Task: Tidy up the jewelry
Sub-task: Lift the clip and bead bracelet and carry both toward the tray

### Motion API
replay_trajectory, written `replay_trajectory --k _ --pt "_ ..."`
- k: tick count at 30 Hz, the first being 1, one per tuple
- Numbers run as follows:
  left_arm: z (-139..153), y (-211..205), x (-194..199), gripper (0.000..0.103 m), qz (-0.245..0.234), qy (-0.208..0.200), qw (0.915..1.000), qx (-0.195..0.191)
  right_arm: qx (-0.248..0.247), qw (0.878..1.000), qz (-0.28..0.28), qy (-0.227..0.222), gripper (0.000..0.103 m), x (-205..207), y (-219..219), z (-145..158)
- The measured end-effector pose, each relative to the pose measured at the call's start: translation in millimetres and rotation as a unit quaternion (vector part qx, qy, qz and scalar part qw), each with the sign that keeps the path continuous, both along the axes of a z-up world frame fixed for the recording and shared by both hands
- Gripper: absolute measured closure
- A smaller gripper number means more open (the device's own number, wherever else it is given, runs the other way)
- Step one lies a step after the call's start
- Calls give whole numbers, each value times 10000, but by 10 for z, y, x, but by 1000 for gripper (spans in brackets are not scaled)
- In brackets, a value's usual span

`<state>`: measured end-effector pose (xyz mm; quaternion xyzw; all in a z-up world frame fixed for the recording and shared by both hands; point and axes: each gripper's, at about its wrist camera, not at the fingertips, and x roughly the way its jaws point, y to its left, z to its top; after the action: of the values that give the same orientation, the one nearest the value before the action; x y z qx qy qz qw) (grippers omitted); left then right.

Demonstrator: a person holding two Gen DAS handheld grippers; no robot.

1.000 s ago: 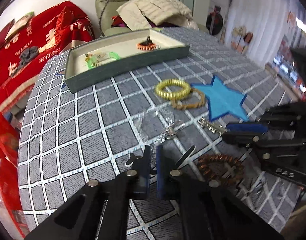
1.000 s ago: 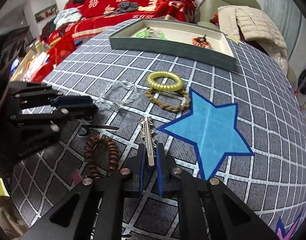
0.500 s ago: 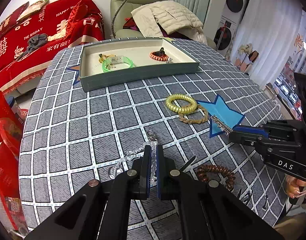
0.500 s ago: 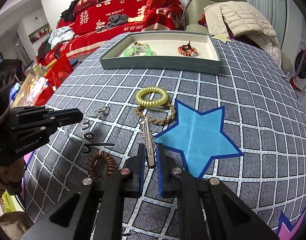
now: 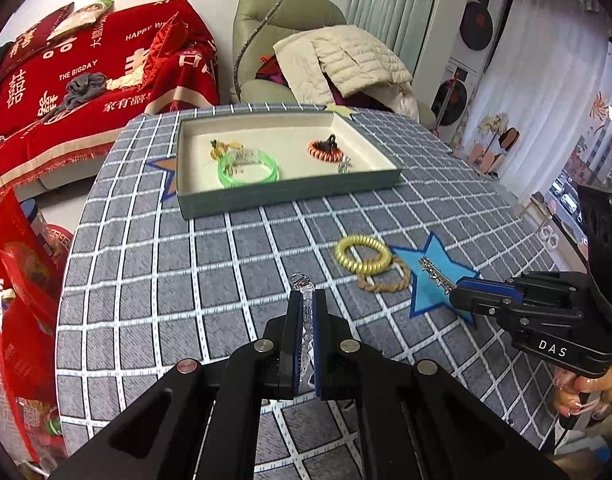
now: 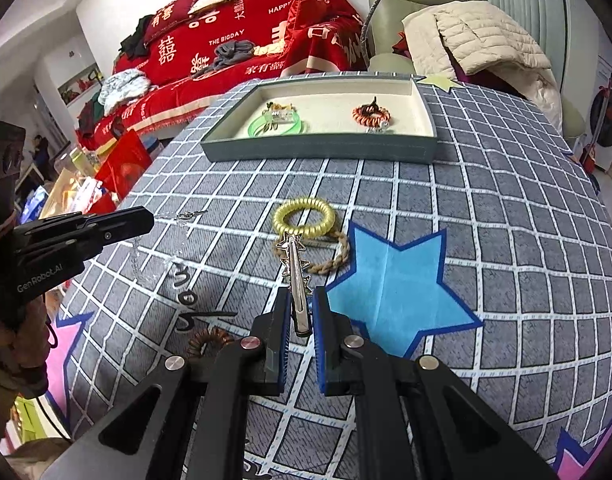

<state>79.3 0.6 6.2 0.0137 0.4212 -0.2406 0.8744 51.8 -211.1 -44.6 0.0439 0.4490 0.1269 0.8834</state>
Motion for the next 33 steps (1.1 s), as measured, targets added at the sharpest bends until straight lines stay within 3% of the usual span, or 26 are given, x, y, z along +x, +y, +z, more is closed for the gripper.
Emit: replay_trajectory --k 18,33 --pt "352 -120 430 78 42 -317 9990 -297 151 9995 -210 -177 91 426 -155 340" --pt "513 -338 1329 78 91 -507 9982 -315 210 9986 -418 -234 91 1417 -269 555"
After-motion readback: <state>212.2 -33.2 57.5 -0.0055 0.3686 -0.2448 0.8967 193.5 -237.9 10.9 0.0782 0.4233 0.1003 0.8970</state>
